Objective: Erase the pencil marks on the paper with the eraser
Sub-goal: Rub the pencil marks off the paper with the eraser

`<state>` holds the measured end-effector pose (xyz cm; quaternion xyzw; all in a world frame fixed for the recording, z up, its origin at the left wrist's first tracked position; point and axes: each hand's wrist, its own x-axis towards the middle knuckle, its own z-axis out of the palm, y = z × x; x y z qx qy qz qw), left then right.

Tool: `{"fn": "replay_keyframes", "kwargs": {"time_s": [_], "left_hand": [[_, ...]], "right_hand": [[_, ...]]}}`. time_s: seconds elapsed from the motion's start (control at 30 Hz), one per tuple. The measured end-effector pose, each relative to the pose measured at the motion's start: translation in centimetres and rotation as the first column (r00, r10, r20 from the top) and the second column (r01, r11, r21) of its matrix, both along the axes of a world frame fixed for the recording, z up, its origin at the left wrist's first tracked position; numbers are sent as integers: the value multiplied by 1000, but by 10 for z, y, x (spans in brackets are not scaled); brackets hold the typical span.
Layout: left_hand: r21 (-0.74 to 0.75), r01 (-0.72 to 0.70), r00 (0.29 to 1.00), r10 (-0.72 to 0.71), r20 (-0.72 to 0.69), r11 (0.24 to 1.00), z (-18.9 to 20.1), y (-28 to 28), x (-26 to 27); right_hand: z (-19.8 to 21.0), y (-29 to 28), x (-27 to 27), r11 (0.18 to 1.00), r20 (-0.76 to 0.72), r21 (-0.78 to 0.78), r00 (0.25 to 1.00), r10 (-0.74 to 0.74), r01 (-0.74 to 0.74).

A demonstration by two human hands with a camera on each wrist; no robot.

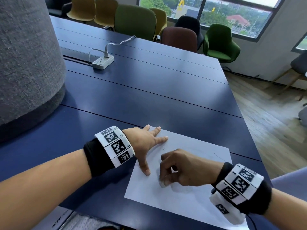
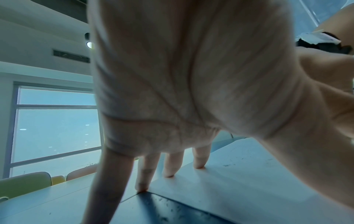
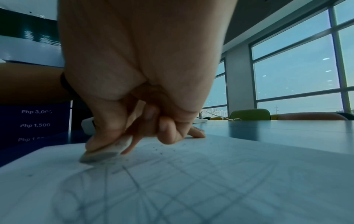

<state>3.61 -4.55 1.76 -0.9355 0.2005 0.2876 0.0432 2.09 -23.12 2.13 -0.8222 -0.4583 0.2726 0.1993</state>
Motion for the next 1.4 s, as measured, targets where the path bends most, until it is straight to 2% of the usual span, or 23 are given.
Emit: {"fn": "replay_keyframes", "kwargs": {"time_s": [0.17, 0.3, 0.37, 0.43, 0.5, 0.6, 0.67, 0.83, 0.87, 0.93, 1.0, 1.03, 1.17, 1.3, 1.4], "left_hand": [[-9, -12, 1000, 12, -6, 1000, 0, 0, -1], [-10, 0, 1000, 0, 2, 1000, -1, 1, -1], [-4, -1, 1000, 1, 4, 1000, -2, 1, 0], [-2, -1, 1000, 1, 2, 1000, -2, 1, 0], [-4, -1, 1000, 1, -1, 1000, -2, 1, 0], [-12, 0, 1000, 0, -1, 1000, -3, 2, 0], [-14, -2, 1000, 2, 4, 1000, -3, 2, 0], [-16, 4, 1000, -4, 7, 1000, -2, 1, 0], [-17, 6, 1000, -6, 8, 1000, -2, 2, 1], [-25, 8, 1000, -8, 8, 1000, -4, 3, 1], [-28, 8, 1000, -7, 14, 1000, -3, 4, 1], [-36, 9, 1000, -8, 11, 999, -4, 4, 1], [-51, 23, 1000, -24, -20, 998, -3, 13, 3], [-46, 77, 997, -77, -7, 996, -1, 27, -5], [-35, 205, 977, -202, 75, 978, -4, 17, -28]], "right_hand": [[7, -1, -4, 989, -62, -98, 993, 103, -108], [0, 0, 11, 998, 88, -17, 995, -55, 56], [2, -5, 9, 997, 64, -26, 996, -69, 71], [5, -7, 0, 996, -10, -84, 1000, -4, 3], [7, -6, -1, 993, -12, -114, 1000, 19, -20], [3, -5, 14, 993, 105, -54, 989, -102, 108], [1, -9, 17, 988, 114, -32, 983, -147, 151], [6, -16, -4, 989, -52, -146, 998, 26, -34], [4, -18, -2, 991, -32, -130, 999, 12, -17], [0, -28, 8, 989, 85, -64, 988, -131, 136], [-1, -42, 18, 949, 223, -20, 926, -304, 316], [-1, -50, 20, 932, 283, -40, 898, -336, 361], [-8, -67, 18, 925, 396, -132, 874, -280, 356], [-9, -70, 15, 922, 406, -100, 862, -304, 373], [-9, -70, 13, 917, 391, -101, 863, -319, 385]]}}
